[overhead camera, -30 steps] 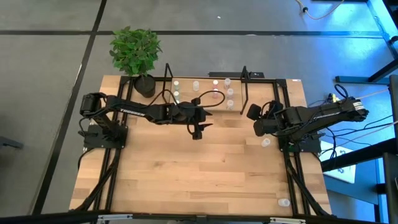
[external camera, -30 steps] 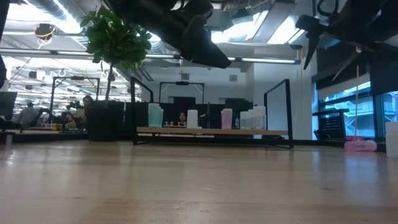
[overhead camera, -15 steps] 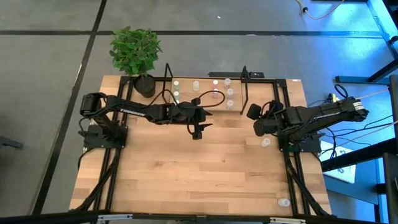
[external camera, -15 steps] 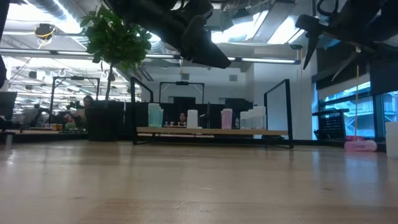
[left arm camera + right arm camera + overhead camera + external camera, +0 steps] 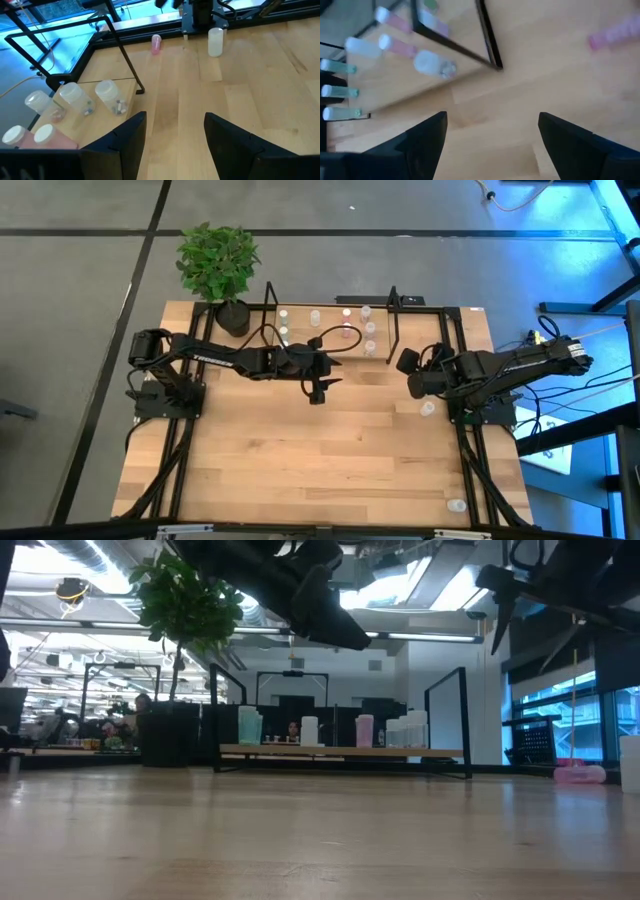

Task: Pick and place medicine bottles onto shelf by color
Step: Put the pink medicine bottle on the shelf aligned with the other pink medicine bottle

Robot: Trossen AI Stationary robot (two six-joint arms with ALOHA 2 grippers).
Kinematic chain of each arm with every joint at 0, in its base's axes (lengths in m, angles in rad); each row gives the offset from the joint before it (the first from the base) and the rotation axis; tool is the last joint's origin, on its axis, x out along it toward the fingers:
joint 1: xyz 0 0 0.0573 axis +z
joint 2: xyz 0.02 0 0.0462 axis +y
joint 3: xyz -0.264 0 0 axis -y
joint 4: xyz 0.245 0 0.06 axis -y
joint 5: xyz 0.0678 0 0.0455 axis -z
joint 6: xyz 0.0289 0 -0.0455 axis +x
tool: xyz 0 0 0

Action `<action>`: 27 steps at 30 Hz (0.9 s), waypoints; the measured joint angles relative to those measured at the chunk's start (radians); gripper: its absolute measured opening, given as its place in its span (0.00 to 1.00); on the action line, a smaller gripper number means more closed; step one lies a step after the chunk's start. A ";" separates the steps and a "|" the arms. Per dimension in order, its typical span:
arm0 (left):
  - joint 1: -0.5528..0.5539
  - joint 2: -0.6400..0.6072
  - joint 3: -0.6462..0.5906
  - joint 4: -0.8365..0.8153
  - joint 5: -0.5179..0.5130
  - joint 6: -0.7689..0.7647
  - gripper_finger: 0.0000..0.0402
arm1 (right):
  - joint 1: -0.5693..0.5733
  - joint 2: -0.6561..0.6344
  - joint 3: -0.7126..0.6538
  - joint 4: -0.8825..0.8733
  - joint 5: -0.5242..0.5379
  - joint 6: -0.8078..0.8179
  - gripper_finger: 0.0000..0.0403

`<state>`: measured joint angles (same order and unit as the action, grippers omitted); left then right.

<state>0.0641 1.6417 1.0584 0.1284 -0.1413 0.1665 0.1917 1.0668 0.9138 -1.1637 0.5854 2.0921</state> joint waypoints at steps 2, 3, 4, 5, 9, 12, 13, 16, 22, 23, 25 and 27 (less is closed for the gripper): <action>0.000 0.000 0.000 0.000 0.000 0.000 0.48 | 0.000 0.000 0.000 -0.010 -0.025 0.078 0.78; 0.000 0.000 0.000 0.000 0.000 0.000 0.48 | -0.005 0.000 0.000 -0.024 -0.028 0.127 0.78; 0.000 0.000 0.000 0.000 0.000 -0.001 0.48 | -0.012 0.000 0.000 -0.041 -0.031 0.181 0.78; 0.000 0.000 0.000 0.000 0.000 -0.001 0.48 | -0.019 0.000 0.000 -0.056 -0.031 0.235 0.78; 0.000 0.000 0.000 0.000 0.000 -0.001 0.48 | -0.051 0.008 0.000 -0.092 -0.056 0.392 0.78; 0.000 0.000 0.000 0.000 0.000 -0.002 0.48 | -0.083 0.036 0.000 -0.104 -0.102 0.409 0.78; 0.000 0.000 0.000 -0.001 0.000 -0.002 0.48 | -0.095 0.050 -0.002 -0.104 -0.119 0.422 0.78; 0.000 0.000 0.000 0.000 0.000 -0.002 0.48 | -0.133 0.094 -0.019 -0.098 -0.144 0.540 0.78; 0.000 0.000 0.000 0.000 0.000 -0.002 0.48 | -0.201 0.172 -0.078 -0.122 -0.152 0.742 0.78; 0.000 0.000 0.000 0.000 0.000 -0.002 0.48 | -0.211 0.181 -0.091 -0.121 -0.162 0.770 0.78; 0.000 0.000 0.000 0.000 0.000 -0.002 0.48 | -0.227 0.194 -0.114 -0.110 -0.179 0.830 0.78; 0.000 0.000 0.000 0.000 0.000 -0.002 0.48 | -0.243 0.201 -0.138 -0.080 -0.181 0.877 0.78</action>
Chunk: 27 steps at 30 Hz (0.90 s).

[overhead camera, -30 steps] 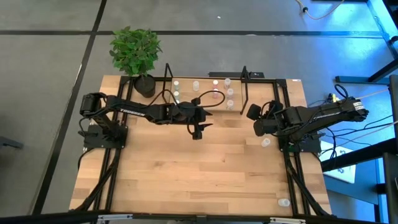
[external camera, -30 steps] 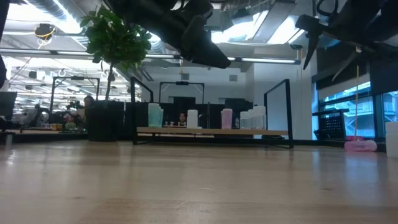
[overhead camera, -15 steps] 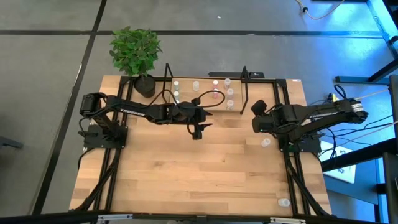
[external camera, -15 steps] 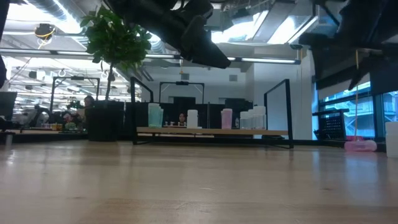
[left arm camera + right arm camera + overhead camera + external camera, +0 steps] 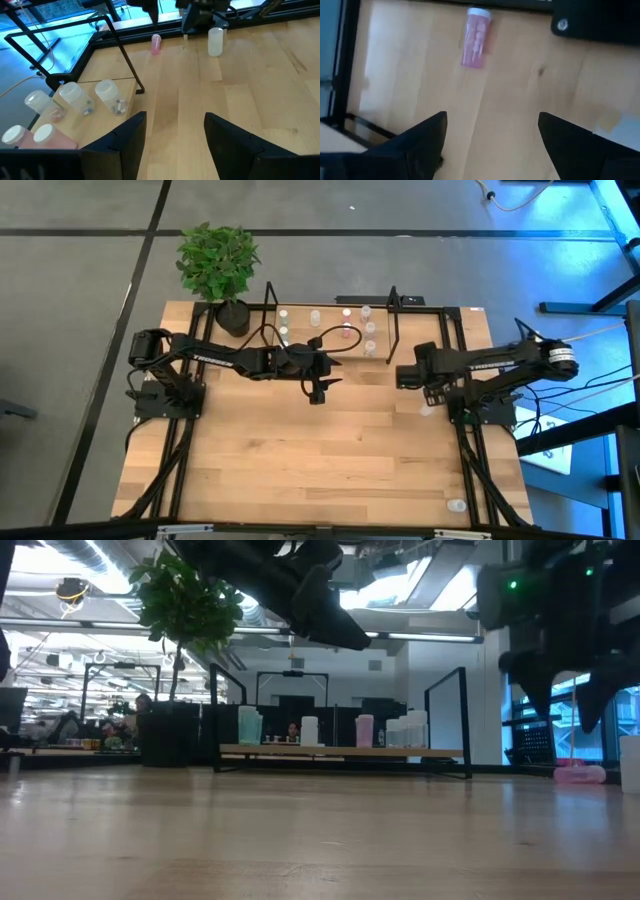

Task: Pick and place medicine bottles onto shelf by color
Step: Put the pink medicine bottle on the shelf aligned with the other pink medicine bottle

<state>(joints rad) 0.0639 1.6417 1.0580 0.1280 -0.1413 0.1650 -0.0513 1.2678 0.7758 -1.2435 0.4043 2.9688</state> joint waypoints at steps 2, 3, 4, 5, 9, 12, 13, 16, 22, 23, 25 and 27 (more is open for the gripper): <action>0.000 0.000 0.000 0.000 0.000 0.000 0.48 | -0.015 0.003 -0.021 0.041 0.018 0.015 0.78; 0.000 0.000 0.000 0.000 0.000 0.000 0.48 | -0.023 0.003 -0.030 0.053 0.021 0.015 0.78; 0.000 0.000 0.000 0.000 0.000 0.000 0.48 | -0.034 0.003 -0.038 0.059 0.020 0.015 0.78; 0.000 0.000 0.000 0.000 0.000 0.000 0.48 | -0.044 0.003 -0.047 0.063 0.020 0.015 0.78; 0.000 0.000 0.000 0.000 0.000 0.000 0.48 | -0.084 0.003 -0.088 0.105 0.020 0.013 0.78; 0.000 0.000 0.000 0.000 0.000 0.000 0.48 | -0.107 0.003 -0.097 0.163 0.021 0.011 0.78; 0.000 0.000 0.000 0.000 0.000 0.000 0.48 | -0.111 0.003 -0.097 0.166 0.021 0.007 0.78; 0.000 0.000 0.000 0.000 0.000 0.000 0.48 | -0.116 0.003 -0.098 0.177 0.021 0.006 0.78; 0.000 0.000 0.000 0.000 0.000 0.001 0.48 | -0.116 0.003 -0.098 0.180 0.004 0.006 0.78; 0.000 0.000 0.000 0.000 0.000 0.001 0.48 | -0.116 0.003 -0.098 0.182 -0.010 0.007 0.78; 0.000 0.000 0.000 0.000 0.000 0.001 0.48 | -0.116 0.003 -0.098 0.183 -0.039 0.007 0.78; 0.000 0.000 0.000 0.000 0.000 0.000 0.48 | -0.116 0.003 -0.098 0.183 -0.054 0.007 0.78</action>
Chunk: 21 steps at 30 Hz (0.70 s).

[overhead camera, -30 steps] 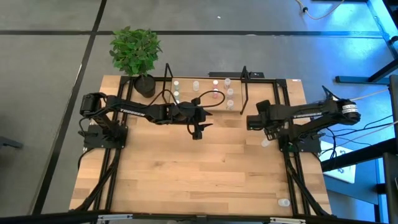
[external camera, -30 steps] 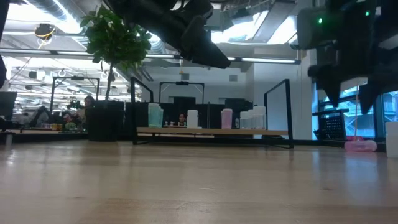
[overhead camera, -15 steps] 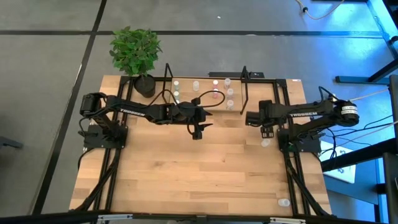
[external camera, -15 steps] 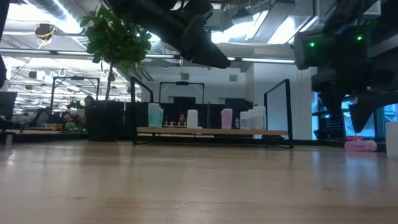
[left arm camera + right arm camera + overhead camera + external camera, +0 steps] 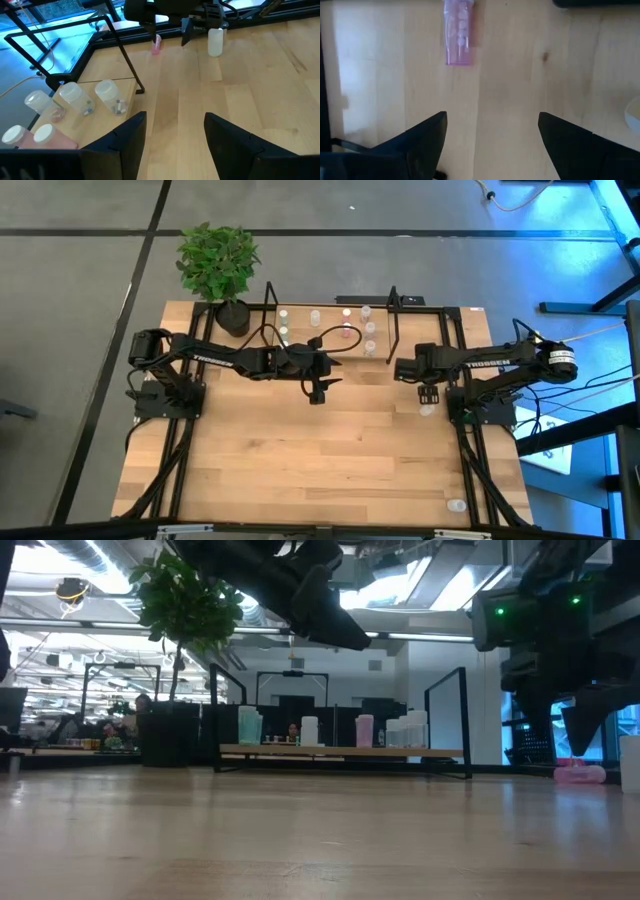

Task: Pick and place medicine bottles onto shelf by color
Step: Put the pink medicine bottle on the shelf aligned with the other pink medicine bottle

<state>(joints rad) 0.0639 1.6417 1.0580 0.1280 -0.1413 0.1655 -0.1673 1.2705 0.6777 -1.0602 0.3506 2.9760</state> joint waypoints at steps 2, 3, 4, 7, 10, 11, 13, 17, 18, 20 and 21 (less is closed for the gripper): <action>0.000 0.000 0.000 0.000 0.000 0.000 0.48 | 0.000 0.000 0.000 0.007 -0.005 0.000 0.78; 0.000 0.000 0.000 0.000 0.000 0.000 0.48 | 0.000 0.000 0.000 0.013 -0.005 0.000 0.78; 0.000 0.000 0.000 0.000 0.000 0.000 0.48 | 0.000 0.000 0.000 0.016 -0.005 0.000 0.78; 0.000 0.000 0.000 0.000 0.000 0.000 0.48 | 0.000 0.000 0.000 0.015 -0.005 0.000 0.78; 0.000 0.000 0.000 0.000 0.000 0.000 0.48 | 0.000 0.000 0.000 0.015 -0.005 0.000 0.78; 0.000 0.000 0.000 0.000 0.000 0.000 0.48 | 0.000 0.000 0.000 0.014 -0.004 0.000 0.78; 0.000 0.000 0.000 0.000 0.000 0.000 0.48 | 0.000 0.000 0.000 0.004 -0.004 0.000 0.78; 0.000 0.000 0.000 0.000 0.000 0.000 0.48 | -0.008 0.000 0.000 -0.058 -0.007 0.001 0.78; 0.000 0.000 0.000 0.000 0.000 0.000 0.48 | -0.014 0.000 0.000 -0.073 -0.011 0.001 0.78; 0.000 0.000 0.000 0.000 0.000 0.000 0.48 | -0.024 0.000 0.000 -0.094 -0.013 0.001 0.78; 0.000 0.000 0.000 0.000 0.000 0.000 0.48 | -0.030 0.000 0.000 -0.101 -0.012 0.000 0.78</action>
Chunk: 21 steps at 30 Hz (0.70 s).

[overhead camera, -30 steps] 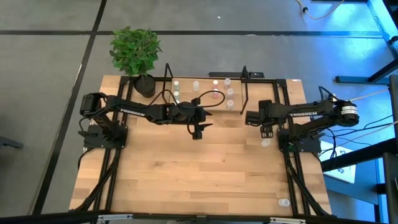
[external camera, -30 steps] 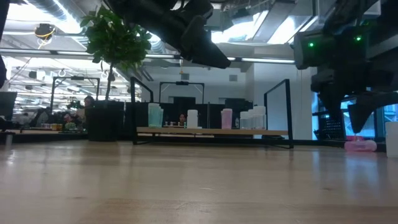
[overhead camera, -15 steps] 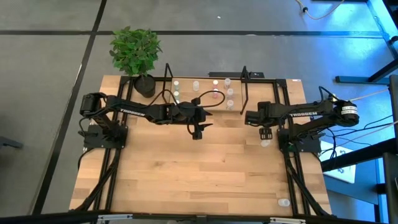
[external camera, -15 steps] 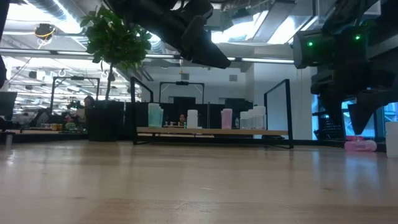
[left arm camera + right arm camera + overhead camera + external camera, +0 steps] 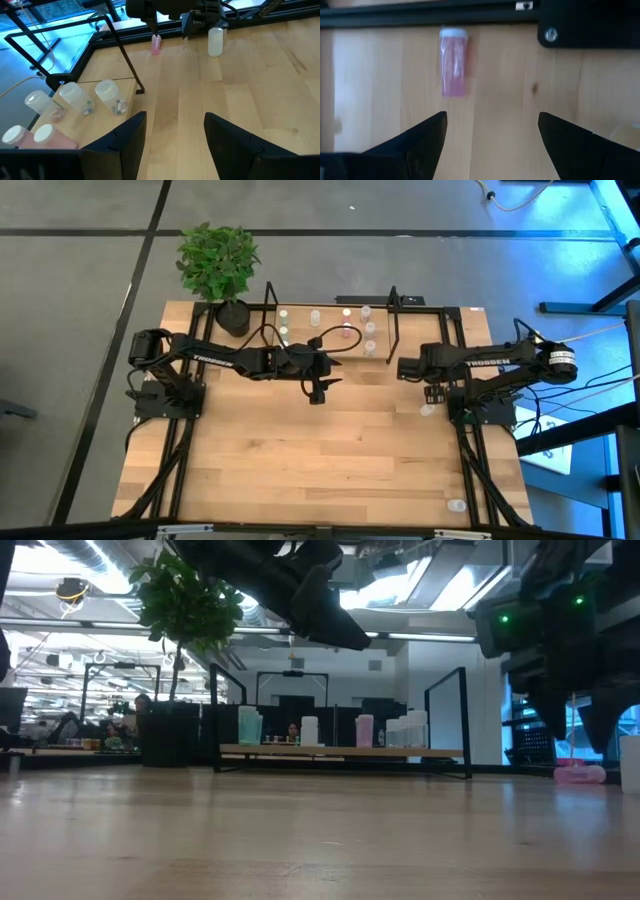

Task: Pick and place medicine bottles onto shelf by color
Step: Put the pink medicine bottle on the shelf aligned with the other pink medicine bottle

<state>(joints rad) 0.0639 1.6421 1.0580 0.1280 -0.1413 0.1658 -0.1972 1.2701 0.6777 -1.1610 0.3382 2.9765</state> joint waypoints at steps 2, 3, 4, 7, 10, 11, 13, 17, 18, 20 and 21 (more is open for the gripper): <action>0.000 0.000 0.000 0.000 0.000 0.000 0.48 | -0.013 0.000 0.000 -0.007 0.000 0.000 0.78; 0.000 0.000 0.000 0.000 0.000 0.000 0.48 | -0.020 0.000 0.000 -0.011 0.000 -0.001 0.78; 0.000 0.000 0.000 0.000 0.000 0.000 0.48 | -0.027 0.000 0.000 -0.013 0.000 -0.001 0.78; 0.000 0.000 0.000 0.000 0.000 0.000 0.48 | -0.054 0.009 0.000 -0.012 0.000 -0.003 0.78; 0.000 0.000 0.000 0.000 0.000 0.000 0.48 | -0.079 0.031 0.000 -0.009 0.003 -0.031 0.78; 0.000 0.000 0.000 0.000 0.000 0.000 0.48 | -0.088 0.041 0.000 -0.003 0.007 -0.049 0.78; 0.000 0.000 0.000 0.000 0.000 0.000 0.48 | -0.108 0.064 0.000 0.012 0.027 -0.077 0.78; 0.000 0.000 0.000 0.000 0.000 0.000 0.48 | -0.136 0.100 0.000 0.054 0.089 -0.129 0.78; 0.000 0.000 0.000 0.000 0.000 0.000 0.48 | -0.143 0.107 0.000 0.054 0.089 -0.132 0.78; 0.000 0.000 0.000 0.000 0.000 0.000 0.48 | -0.157 0.123 0.000 0.054 0.083 -0.129 0.78; 0.000 0.000 0.000 0.000 0.000 0.000 0.48 | -0.163 0.131 0.000 0.054 0.083 -0.130 0.78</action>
<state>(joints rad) 0.0639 1.6420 1.0580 0.1280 -0.1410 0.1658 -0.3604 1.4008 0.6781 -1.1068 0.4209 2.8466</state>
